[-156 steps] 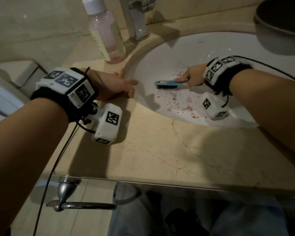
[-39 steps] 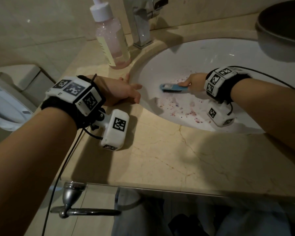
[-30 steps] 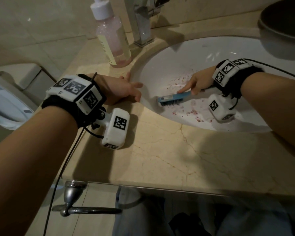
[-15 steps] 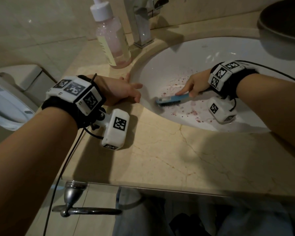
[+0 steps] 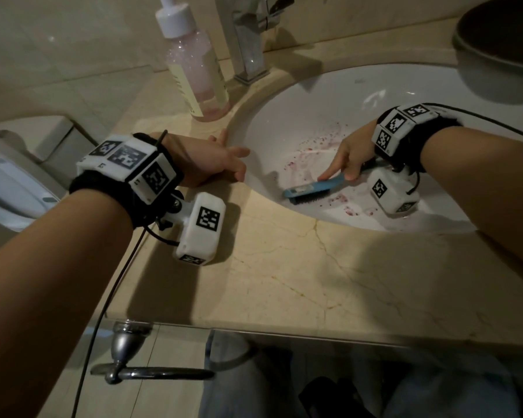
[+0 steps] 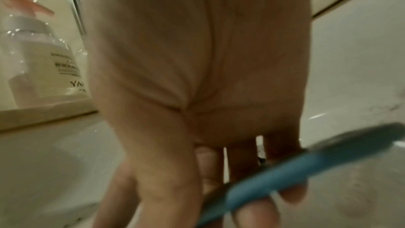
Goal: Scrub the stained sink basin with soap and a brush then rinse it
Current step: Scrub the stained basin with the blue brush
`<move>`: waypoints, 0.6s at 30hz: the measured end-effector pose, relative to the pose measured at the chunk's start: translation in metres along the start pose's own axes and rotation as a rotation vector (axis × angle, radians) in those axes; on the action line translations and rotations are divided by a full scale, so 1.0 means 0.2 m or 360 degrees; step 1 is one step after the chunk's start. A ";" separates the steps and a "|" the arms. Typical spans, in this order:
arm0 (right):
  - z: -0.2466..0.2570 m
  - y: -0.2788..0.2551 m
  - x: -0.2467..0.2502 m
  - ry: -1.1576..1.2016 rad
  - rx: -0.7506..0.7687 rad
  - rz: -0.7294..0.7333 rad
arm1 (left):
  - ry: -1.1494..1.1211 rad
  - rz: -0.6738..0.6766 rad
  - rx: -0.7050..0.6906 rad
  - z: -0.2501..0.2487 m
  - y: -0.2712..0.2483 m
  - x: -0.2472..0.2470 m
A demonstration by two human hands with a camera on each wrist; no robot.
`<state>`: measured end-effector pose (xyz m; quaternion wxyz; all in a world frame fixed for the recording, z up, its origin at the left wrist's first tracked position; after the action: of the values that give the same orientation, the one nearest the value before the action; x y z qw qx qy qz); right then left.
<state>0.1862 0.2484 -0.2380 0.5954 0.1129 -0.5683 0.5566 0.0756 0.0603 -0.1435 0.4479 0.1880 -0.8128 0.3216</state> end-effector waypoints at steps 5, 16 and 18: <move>-0.04 0.06 0.10 -0.0123 -0.0075 -0.0439 | 0.0008 -0.0003 -0.0002 0.00 -0.01 0.01; -0.07 0.05 0.05 0.0016 -0.0078 -0.0219 | 0.0015 0.0002 0.0007 -0.01 -0.02 0.00; -0.08 0.06 0.12 -0.0079 -0.0071 -0.0500 | 0.0007 -0.0002 0.0006 -0.01 -0.02 0.00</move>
<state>0.1790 0.2779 -0.2306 0.6632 0.2009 -0.5704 0.4410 0.0794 0.0582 -0.1405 0.4497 0.1888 -0.8109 0.3233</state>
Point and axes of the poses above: each hand's wrist, its own y-axis towards the middle knuckle, its own x-axis out of the back of the hand, z = x × y, the point moved 9 cm from there along y, towards the middle knuckle, and after that the axes turned 13 degrees about -z, right-handed, at the moved point
